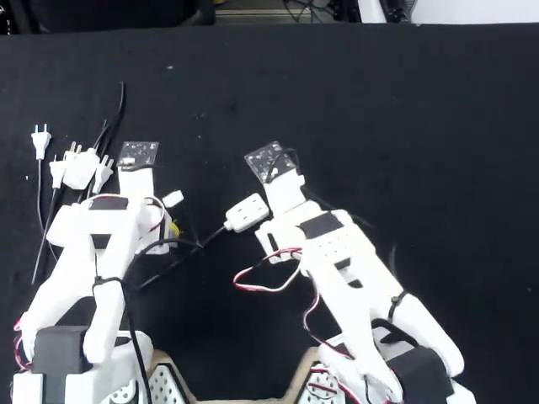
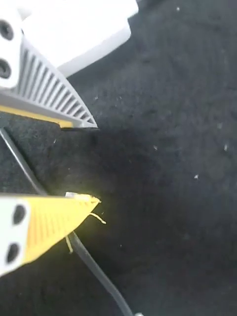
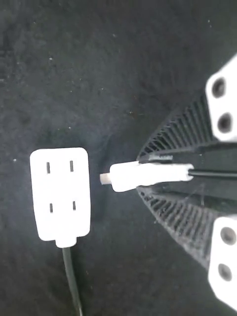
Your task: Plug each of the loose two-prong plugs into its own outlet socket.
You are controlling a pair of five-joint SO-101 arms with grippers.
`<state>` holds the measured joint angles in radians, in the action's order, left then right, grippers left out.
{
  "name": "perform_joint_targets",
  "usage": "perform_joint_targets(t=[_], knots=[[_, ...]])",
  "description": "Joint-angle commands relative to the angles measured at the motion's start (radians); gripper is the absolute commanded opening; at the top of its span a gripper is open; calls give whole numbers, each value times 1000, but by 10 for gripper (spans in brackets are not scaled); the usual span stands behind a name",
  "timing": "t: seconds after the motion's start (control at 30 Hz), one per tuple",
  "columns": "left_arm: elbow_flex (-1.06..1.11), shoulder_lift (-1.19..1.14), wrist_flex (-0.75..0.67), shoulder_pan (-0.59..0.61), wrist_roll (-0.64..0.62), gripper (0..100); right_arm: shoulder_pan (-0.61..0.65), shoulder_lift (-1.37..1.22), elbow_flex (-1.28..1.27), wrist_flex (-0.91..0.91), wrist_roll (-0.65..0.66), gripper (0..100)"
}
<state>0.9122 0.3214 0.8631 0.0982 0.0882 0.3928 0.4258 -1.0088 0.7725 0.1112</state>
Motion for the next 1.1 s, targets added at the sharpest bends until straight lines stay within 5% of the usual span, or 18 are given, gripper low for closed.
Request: perform_joint_targets(t=[0.0,0.47,0.73,1.07], knots=[[-36,6,-49,-2,-26,216,-44,39,59,5,28,11],[12,2,-292,-154,-135,216,-384,22,88,-172,26,11],[113,2,-479,-338,-180,216,-407,27,50,-241,25,11],[136,14,-508,-381,-180,216,-405,24,50,-241,25,11]])
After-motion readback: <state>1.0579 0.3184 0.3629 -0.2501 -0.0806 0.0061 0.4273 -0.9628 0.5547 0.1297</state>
